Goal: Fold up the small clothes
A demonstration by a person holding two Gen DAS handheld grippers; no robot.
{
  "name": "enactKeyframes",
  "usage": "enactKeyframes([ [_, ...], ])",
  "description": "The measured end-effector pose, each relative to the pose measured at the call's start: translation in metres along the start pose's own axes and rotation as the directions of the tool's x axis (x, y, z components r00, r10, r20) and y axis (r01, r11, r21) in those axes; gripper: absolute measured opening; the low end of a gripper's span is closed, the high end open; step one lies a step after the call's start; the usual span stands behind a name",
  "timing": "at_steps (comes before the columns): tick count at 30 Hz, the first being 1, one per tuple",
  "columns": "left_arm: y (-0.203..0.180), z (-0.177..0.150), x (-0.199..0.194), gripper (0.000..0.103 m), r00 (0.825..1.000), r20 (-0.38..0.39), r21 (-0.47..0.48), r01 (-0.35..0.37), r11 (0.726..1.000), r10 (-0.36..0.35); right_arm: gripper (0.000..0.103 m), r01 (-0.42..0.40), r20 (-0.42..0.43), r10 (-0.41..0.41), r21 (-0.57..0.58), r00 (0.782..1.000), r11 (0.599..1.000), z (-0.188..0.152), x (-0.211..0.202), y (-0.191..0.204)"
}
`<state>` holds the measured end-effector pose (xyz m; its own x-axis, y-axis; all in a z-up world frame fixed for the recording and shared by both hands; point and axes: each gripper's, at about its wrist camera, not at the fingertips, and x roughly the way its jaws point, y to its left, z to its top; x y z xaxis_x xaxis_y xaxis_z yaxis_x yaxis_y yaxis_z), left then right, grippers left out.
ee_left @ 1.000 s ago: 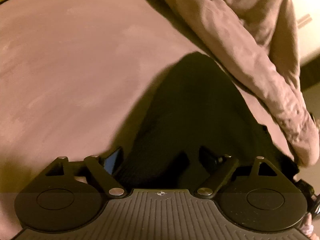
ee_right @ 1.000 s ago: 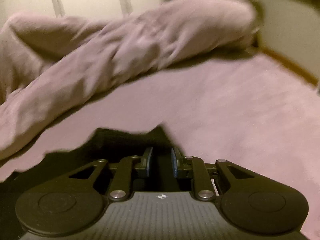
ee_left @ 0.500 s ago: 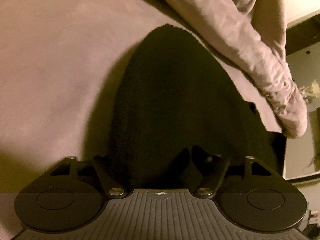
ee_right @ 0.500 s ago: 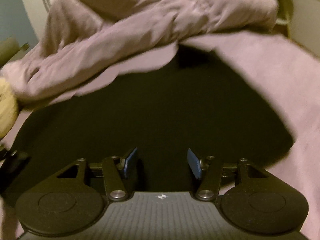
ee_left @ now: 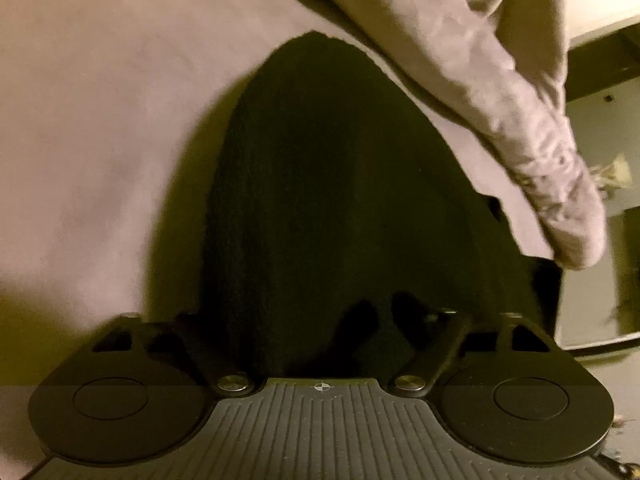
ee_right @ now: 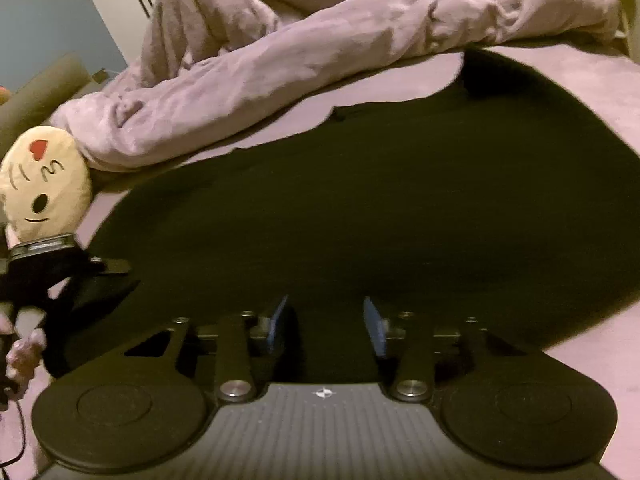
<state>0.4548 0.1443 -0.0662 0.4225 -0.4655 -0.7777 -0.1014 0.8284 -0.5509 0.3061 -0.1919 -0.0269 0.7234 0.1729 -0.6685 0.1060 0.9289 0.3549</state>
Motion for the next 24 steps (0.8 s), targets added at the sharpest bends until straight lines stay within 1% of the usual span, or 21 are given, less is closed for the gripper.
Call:
enactKeyframes([
  [1,-0.003,0.001,0.001,0.045,0.999,-0.004,0.02,-0.043,0.999,0.044,0.037,-0.009,0.006,0.009,0.004,1.0,1.0,0.0,0.001,0.002],
  [2,-0.004,0.001,0.001,0.037,0.998,-0.009,0.028,-0.056,0.998,0.056,0.036,-0.014,0.008,0.014,0.005,1.0,1.0,0.0,0.003,0.003],
  [3,-0.004,0.001,-0.002,0.032,0.999,-0.007,0.023,-0.042,0.999,0.042,0.036,-0.012,0.006,0.012,0.002,1.0,1.0,0.0,0.006,0.005],
  [5,-0.009,-0.001,-0.011,0.03,1.0,0.013,0.034,-0.018,0.999,0.018,0.036,0.006,-0.016,-0.006,-0.017,1.0,1.0,-0.004,0.015,0.006],
  [7,-0.018,-0.004,-0.02,0.029,0.999,0.033,0.051,0.007,0.999,-0.009,0.036,0.019,-0.021,-0.02,-0.07,1.0,0.997,-0.011,0.023,0.005],
  [9,-0.031,-0.006,-0.031,0.028,0.997,0.055,0.054,0.054,0.997,-0.057,0.036,0.027,-0.015,-0.03,-0.127,0.999,0.991,-0.014,0.025,0.009],
  [11,-0.048,-0.008,-0.041,0.027,0.991,0.068,0.056,0.112,0.992,-0.115,0.036,0.025,-0.025,-0.029,-0.135,0.999,0.99,-0.012,0.023,0.01],
  [13,-0.073,-0.013,-0.05,0.027,0.984,0.077,0.077,0.155,0.985,-0.161,0.035,0.011,-0.036,-0.015,-0.109,0.999,0.994,-0.008,0.016,0.006],
  [15,-0.102,-0.019,-0.055,0.027,0.981,0.077,0.108,0.17,0.98,-0.179,0.035,-0.01,-0.032,0.009,-0.057,0.999,0.998,-0.005,0.006,0.001],
  [17,-0.131,-0.027,-0.058,0.027,0.976,0.08,0.137,0.192,0.972,-0.204,0.035,-0.017,-0.013,0.017,-0.001,1.0,1.0,-0.003,-0.006,-0.008],
  [19,-0.158,-0.037,-0.056,0.027,0.967,0.072,0.149,0.232,0.961,-0.245,0.035,-0.015,0.01,0.015,0.042,1.0,0.999,-0.004,-0.019,-0.018],
  [20,-0.171,-0.043,-0.052,0.027,0.965,0.062,0.165,0.243,0.956,-0.256,0.035,-0.012,0.021,0.01,0.064,1.0,0.998,-0.004,-0.025,-0.024],
  [22,-0.198,-0.061,-0.037,0.027,0.967,0.039,0.226,0.238,0.945,-0.253,0.035,0.001,0.039,-0.006,0.105,0.999,0.995,-0.005,-0.036,-0.036],
  [24,-0.217,-0.078,-0.011,0.027,0.97,-0.001,0.247,0.237,0.94,-0.244,0.035,0.024,0.048,-0.031,0.141,0.998,0.99,-0.005,-0.046,-0.05],
])
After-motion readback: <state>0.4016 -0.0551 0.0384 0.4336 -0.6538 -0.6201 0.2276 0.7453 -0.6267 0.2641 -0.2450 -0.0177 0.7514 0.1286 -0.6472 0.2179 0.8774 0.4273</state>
